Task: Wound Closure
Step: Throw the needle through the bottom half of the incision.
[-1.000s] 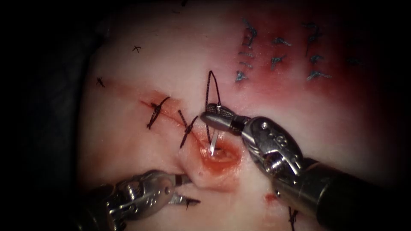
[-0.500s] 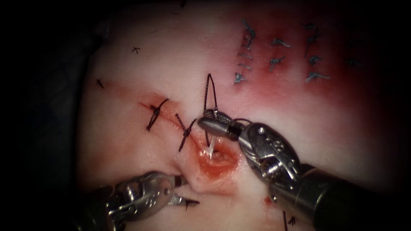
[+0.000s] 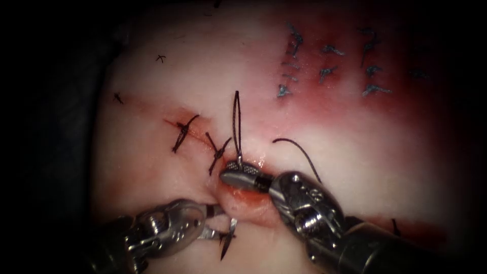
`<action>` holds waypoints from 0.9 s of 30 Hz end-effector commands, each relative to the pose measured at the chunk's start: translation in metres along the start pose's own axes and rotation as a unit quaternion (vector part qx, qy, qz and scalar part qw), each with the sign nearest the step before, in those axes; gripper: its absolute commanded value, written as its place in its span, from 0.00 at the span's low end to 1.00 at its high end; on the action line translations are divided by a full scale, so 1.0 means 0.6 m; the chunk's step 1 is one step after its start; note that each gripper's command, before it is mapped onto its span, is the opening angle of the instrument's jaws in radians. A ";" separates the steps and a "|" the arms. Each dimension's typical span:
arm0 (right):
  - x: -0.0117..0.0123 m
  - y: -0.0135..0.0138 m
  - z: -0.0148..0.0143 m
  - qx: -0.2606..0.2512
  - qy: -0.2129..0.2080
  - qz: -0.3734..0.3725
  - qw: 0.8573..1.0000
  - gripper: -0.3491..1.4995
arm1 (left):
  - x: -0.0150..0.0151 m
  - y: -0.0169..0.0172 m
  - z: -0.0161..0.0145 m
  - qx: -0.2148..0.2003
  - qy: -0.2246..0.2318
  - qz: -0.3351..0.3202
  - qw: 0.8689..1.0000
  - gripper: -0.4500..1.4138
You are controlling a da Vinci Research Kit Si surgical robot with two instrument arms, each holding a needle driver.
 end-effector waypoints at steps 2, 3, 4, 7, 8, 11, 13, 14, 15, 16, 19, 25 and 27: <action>0.0004 0.0014 0.0011 -0.017 0.013 0.007 1.000 0.00 | 0.0002 -0.0008 0.0004 0.001 0.000 0.002 1.000 0.43; 0.0009 0.0017 0.0010 -0.021 0.025 0.010 0.999 0.00 | 0.0002 -0.0007 0.0001 0.000 -0.002 0.002 1.000 0.43; 0.0015 0.0021 0.0010 -0.023 0.034 0.011 0.999 0.04 | 0.0001 -0.0006 -0.0003 0.001 -0.002 0.002 1.000 0.43; 0.0041 0.0037 0.0009 -0.043 0.066 0.016 0.997 0.65 | 0.0003 -0.0001 -0.0019 0.010 0.013 0.011 1.000 0.43; 0.0049 0.0044 0.0006 -0.042 0.075 0.018 0.996 0.73 | 0.0004 0.0001 -0.0026 0.015 0.021 0.022 0.999 0.42; 0.0067 0.0059 -0.0005 -0.043 0.083 0.020 0.995 0.87 | 0.0002 0.0010 -0.0070 0.042 0.062 0.097 0.992 0.42; 0.0072 0.0066 -0.0012 -0.044 0.082 0.024 0.995 0.92 | -0.0001 0.0014 -0.0088 0.051 0.079 0.133 0.987 0.42; 0.0074 0.0068 -0.0014 -0.044 0.081 0.018 0.996 0.92 | -0.0002 0.0016 -0.0095 0.053 0.090 0.150 0.983 0.42; 0.0077 0.0071 -0.0017 -0.043 0.080 0.016 0.996 0.93 | -0.0003 0.0020 -0.0101 0.053 0.101 0.165 0.980 0.42; 0.0078 0.0074 -0.0023 -0.041 0.084 0.016 0.996 0.93 | -0.0003 0.0023 -0.0104 0.054 0.109 0.173 0.977 0.42; 0.0082 0.0081 -0.0034 -0.037 0.093 0.012 0.995 0.91 | 0.0003 0.0029 -0.0104 0.050 0.123 0.206 0.969 0.43; 0.0100 0.0084 -0.0062 -0.037 0.089 0.015 0.995 0.91 | 0.0030 0.0030 -0.0075 0.065 0.166 0.258 0.949 0.47; 0.0107 0.0084 -0.0073 -0.035 0.086 0.015 0.996 0.91 | 0.0040 0.0027 -0.0065 0.076 0.177 0.269 0.944 0.49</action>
